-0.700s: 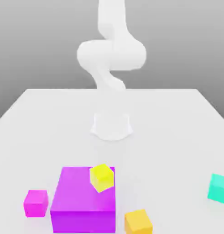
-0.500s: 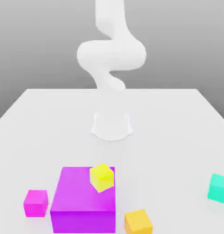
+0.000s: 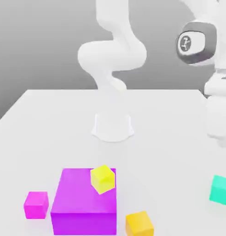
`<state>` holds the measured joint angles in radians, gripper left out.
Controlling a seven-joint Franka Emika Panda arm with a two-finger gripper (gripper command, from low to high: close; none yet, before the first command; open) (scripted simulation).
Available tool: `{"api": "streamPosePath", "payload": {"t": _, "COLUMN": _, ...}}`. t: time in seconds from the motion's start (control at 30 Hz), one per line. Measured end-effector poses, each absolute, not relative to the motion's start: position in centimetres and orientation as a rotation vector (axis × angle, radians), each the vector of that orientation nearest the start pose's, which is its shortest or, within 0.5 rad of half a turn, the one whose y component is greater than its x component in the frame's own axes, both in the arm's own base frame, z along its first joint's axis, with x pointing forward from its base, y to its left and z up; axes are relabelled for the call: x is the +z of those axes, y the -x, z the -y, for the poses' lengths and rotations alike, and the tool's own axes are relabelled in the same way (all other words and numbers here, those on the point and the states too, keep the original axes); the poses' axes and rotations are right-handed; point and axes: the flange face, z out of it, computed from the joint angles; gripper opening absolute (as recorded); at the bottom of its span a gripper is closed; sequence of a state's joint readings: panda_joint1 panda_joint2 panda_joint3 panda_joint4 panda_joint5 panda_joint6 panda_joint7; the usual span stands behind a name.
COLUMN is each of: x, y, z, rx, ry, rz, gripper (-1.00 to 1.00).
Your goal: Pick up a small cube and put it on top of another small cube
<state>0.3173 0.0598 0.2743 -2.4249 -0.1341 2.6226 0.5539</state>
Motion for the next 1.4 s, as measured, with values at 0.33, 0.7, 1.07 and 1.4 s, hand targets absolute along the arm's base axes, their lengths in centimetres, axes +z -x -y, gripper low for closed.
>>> {"api": "streamPosePath", "payload": {"t": 0.33, "x": 14.2, "y": -36.2, "z": -32.2, "rx": -0.001, "ry": 3.093, "rz": 0.541, "gripper": -1.0}}
{"api": "streamPosePath", "payload": {"t": 0.7, "x": 18.3, "y": -36.2, "z": -32.2, "rx": 0.0, "ry": 3.094, "rz": 0.542, "gripper": -1.0}}
{"api": "streamPosePath", "payload": {"t": 1.07, "x": 27.6, "y": -43.2, "z": -11.4, "rx": -0.015, "ry": 3.055, "rz": -0.842, "gripper": -1.0}}
{"api": "streamPosePath", "payload": {"t": 1.4, "x": 30.5, "y": -40.6, "z": 2.4, "rx": 0.0, "ry": 2.578, "rz": -1.794, "gripper": -1.0}}
